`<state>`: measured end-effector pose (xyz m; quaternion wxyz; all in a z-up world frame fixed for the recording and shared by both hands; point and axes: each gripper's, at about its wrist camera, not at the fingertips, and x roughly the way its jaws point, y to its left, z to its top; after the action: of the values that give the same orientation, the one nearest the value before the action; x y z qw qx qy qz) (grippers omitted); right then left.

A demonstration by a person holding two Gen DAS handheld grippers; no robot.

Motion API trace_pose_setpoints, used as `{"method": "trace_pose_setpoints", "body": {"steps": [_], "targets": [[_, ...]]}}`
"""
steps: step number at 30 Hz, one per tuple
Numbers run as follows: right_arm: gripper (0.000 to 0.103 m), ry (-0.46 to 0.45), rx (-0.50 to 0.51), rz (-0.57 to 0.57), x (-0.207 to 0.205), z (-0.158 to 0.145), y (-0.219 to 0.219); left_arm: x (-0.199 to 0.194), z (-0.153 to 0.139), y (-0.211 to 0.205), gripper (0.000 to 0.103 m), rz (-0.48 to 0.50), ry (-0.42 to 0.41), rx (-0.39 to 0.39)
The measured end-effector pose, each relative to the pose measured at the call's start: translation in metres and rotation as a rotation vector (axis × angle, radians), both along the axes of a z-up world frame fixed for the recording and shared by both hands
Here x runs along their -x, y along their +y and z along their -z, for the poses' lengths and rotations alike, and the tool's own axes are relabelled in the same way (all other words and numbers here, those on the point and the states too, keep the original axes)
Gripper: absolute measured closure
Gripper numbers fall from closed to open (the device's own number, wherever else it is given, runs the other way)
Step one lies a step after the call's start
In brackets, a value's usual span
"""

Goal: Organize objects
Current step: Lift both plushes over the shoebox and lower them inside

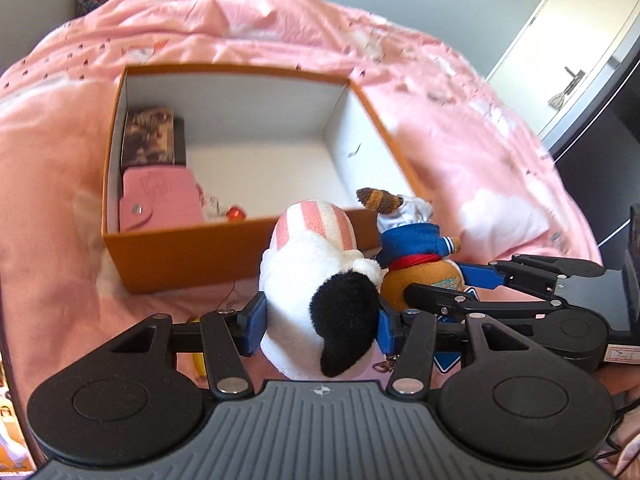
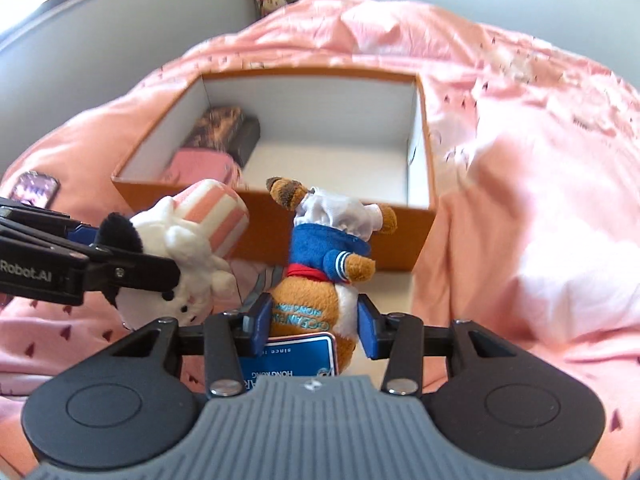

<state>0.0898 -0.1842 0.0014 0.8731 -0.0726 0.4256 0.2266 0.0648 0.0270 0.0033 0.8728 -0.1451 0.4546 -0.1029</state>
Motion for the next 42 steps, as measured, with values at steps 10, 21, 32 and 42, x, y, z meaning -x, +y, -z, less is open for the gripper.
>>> {"method": "trace_pose_setpoints", "body": {"steps": [10, 21, 32, 42], "targets": [[0.058, -0.115, -0.17, -0.039, -0.027, -0.064, -0.004, -0.024, -0.061, 0.022, 0.043, -0.043, -0.172, -0.026], [0.058, -0.065, -0.234, 0.04, -0.108, -0.058, 0.009, -0.108, -0.016, 0.051, 0.043, -0.126, -0.029, 0.176], [0.058, 0.168, -0.248, 0.102, -0.155, 0.017, 0.018, -0.122, 0.05, 0.048, 0.043, -0.177, 0.132, 0.063], [0.058, 0.264, -0.21, -0.002, -0.164, 0.051, 0.036, -0.116, 0.066, 0.04, 0.042, -0.145, 0.149, -0.019]]}}
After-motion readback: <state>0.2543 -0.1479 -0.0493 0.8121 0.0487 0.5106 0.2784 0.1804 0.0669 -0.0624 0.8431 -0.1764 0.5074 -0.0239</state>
